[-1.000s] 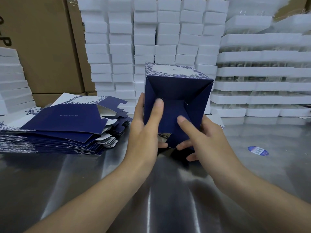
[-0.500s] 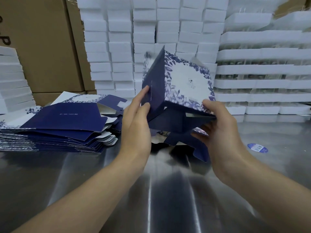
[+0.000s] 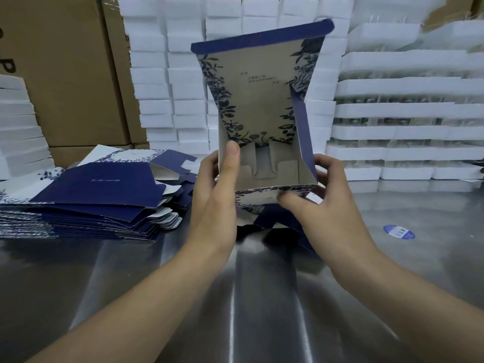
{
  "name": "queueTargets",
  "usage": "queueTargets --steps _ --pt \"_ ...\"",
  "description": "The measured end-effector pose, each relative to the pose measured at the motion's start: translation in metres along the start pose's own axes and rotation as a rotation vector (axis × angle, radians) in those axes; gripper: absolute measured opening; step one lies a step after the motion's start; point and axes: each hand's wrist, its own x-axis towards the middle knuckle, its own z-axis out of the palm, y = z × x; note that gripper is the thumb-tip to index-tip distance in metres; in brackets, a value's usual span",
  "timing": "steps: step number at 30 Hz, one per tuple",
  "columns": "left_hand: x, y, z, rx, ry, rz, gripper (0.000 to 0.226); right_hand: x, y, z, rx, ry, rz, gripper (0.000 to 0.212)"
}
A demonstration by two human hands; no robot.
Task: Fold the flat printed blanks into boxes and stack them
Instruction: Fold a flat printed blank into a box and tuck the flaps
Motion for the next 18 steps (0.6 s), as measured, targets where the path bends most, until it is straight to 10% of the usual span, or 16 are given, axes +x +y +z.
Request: queueTargets --steps 7,18 --pt "0.003 -0.011 -0.002 0.051 0.061 -0.038 0.039 0.0 -0.007 -0.001 0.066 -0.174 0.163 0.049" --pt "0.003 -0.01 -0.003 0.12 0.099 -0.091 0.044 0.014 -0.007 -0.011 0.263 0.13 0.45 0.064"
